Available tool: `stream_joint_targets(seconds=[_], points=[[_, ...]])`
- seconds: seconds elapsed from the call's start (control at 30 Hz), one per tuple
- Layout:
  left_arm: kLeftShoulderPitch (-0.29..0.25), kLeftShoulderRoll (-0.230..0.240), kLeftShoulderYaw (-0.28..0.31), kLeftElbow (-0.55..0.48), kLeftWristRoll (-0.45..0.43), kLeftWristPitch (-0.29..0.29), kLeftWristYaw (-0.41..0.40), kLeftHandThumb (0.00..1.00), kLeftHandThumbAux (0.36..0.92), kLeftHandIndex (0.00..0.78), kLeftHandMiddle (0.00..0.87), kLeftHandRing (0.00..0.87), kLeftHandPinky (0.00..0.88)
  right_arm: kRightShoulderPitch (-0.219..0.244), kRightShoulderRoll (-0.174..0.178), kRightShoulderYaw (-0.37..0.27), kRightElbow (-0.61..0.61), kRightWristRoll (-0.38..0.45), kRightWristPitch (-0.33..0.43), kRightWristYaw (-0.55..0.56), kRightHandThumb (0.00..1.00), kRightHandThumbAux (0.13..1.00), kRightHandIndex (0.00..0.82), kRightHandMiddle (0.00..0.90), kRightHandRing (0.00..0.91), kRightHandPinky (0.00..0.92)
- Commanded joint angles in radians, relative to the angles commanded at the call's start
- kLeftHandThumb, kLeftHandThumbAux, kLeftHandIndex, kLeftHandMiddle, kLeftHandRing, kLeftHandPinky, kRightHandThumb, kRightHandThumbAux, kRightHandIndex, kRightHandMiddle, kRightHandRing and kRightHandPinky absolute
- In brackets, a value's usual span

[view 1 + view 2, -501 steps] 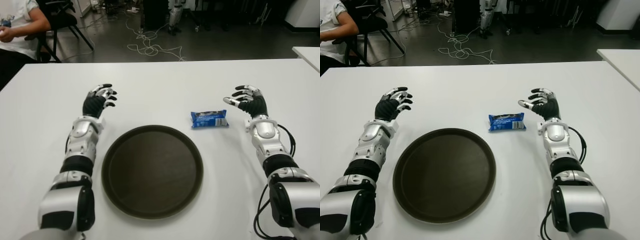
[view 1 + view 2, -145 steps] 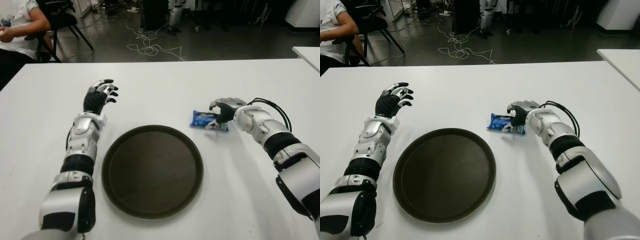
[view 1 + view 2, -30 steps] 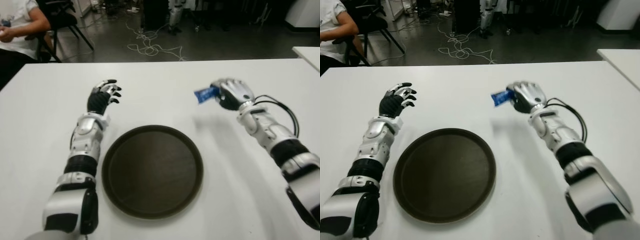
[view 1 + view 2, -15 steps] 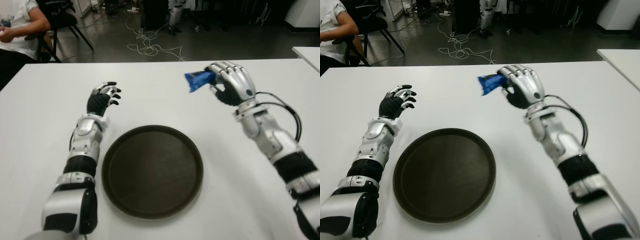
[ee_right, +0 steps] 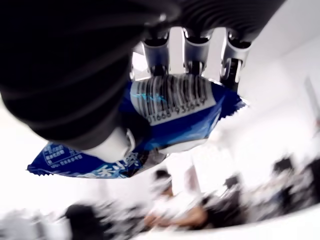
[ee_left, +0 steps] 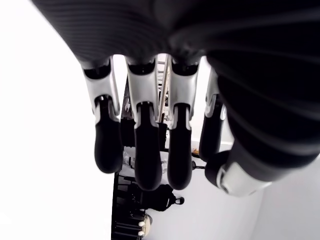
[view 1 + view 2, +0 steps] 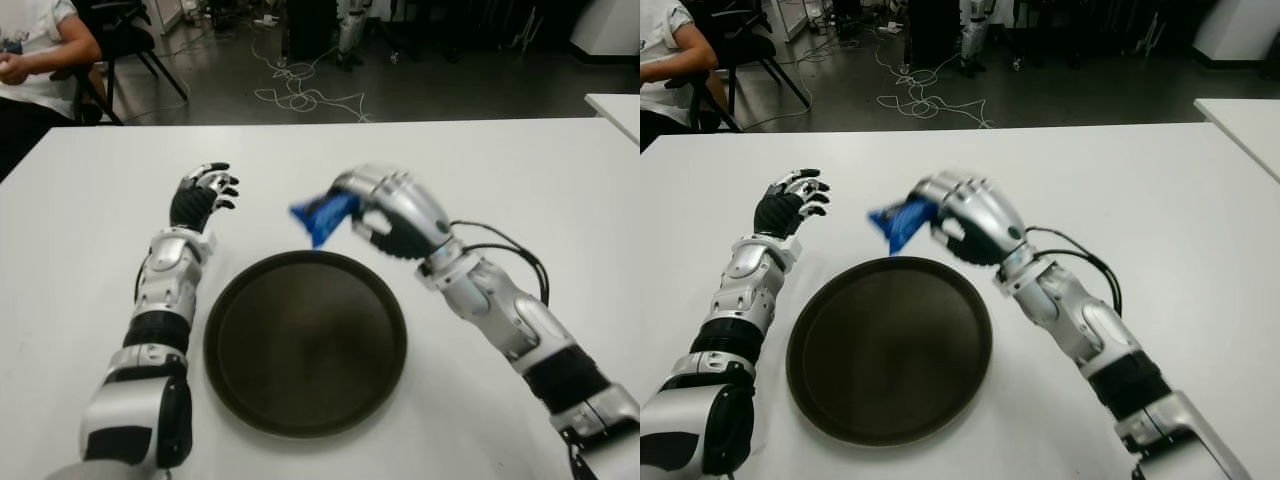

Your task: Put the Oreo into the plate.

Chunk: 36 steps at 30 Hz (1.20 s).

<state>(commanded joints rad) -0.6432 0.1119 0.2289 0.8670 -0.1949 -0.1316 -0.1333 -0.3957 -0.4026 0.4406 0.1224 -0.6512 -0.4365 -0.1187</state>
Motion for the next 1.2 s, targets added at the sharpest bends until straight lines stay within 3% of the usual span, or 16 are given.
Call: stream_joint_targets(seconds=[0.3,0.37,0.53,0.97,1.1,1.2], points=[[-0.002,-0.001,0.001,0.005,0.001,-0.005,0.002,0.817,0.689,0.352,0.5,0.5,0.541,0.024,-0.033,-0.032,-0.149,0.098,0.045,0.268,0.702,0.73,0.417,0.52,0.55,0.525],[-0.001,-0.002,0.002,0.004,0.0,-0.006,0.002,0.817,0.689,0.352,0.498,0.498,0.543,0.023,-0.036,-0.039,-0.155,0.103,0.048,0.293,0.776,0.71,0.389,0.516,0.54,0.513],[0.0,-0.003,0.002,0.0,-0.001,-0.002,0.004,0.817,0.69,0.35,0.498,0.516,0.581,0.017,-0.03,-0.051,-0.133,0.111,0.027,0.308,0.819,0.699,0.37,0.52,0.541,0.506],[0.006,-0.006,0.002,-0.014,-0.004,0.001,0.005,0.818,0.688,0.355,0.496,0.5,0.551,0.026,-0.004,-0.066,-0.071,0.179,-0.044,0.32,0.829,0.696,0.372,0.54,0.587,0.572],[0.007,-0.007,0.001,-0.018,-0.004,0.005,0.005,0.817,0.689,0.352,0.5,0.502,0.56,0.023,-0.006,-0.07,-0.057,0.216,-0.057,0.355,0.829,0.697,0.369,0.534,0.559,0.51],[0.008,-0.008,0.0,-0.023,-0.003,0.006,0.006,0.817,0.689,0.351,0.502,0.503,0.561,0.02,-0.014,-0.069,-0.054,0.253,-0.055,0.405,0.828,0.701,0.365,0.5,0.459,0.412]])
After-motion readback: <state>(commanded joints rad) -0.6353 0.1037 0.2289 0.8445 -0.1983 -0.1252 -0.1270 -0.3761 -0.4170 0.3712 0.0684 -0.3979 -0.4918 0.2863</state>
